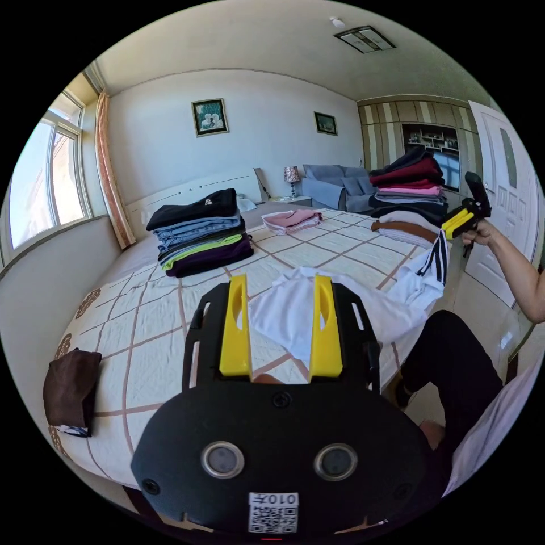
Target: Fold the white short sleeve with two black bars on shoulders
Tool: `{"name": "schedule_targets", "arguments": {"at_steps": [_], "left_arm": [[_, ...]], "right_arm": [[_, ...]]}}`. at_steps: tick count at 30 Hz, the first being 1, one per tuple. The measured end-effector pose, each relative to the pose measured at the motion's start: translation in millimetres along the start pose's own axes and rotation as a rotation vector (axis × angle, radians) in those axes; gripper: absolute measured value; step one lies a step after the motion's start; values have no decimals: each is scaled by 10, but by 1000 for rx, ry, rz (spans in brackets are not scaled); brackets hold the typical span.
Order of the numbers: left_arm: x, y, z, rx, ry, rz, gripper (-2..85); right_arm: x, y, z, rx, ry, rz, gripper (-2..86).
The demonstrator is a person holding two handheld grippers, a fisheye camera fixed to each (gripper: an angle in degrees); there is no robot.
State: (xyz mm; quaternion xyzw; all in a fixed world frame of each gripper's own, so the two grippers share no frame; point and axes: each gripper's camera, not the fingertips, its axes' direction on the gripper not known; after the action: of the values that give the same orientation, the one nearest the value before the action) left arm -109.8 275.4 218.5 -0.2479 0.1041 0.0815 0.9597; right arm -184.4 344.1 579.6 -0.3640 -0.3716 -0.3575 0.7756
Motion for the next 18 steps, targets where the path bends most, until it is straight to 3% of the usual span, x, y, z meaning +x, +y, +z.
{"name": "schedule_targets", "arguments": {"at_steps": [2, 5, 10, 14, 18], "left_arm": [[11, -15, 269, -46, 77, -10, 175], [188, -170, 639, -108, 107, 70, 189], [421, -564, 1293, -192, 160, 219, 192], [641, -787, 1904, -314, 232, 361, 174], [777, -746, 2414, -495, 365, 408, 131]], "right_arm": [[96, 318, 296, -117, 9, 196, 52], [-175, 602, 414, -8, 44, 300, 98], [-858, 559, 563, 47, 92, 206, 130], [-1333, 385, 900, -66, 178, 79, 142], [-1378, 344, 1226, -129, 202, 127, 134]]}}
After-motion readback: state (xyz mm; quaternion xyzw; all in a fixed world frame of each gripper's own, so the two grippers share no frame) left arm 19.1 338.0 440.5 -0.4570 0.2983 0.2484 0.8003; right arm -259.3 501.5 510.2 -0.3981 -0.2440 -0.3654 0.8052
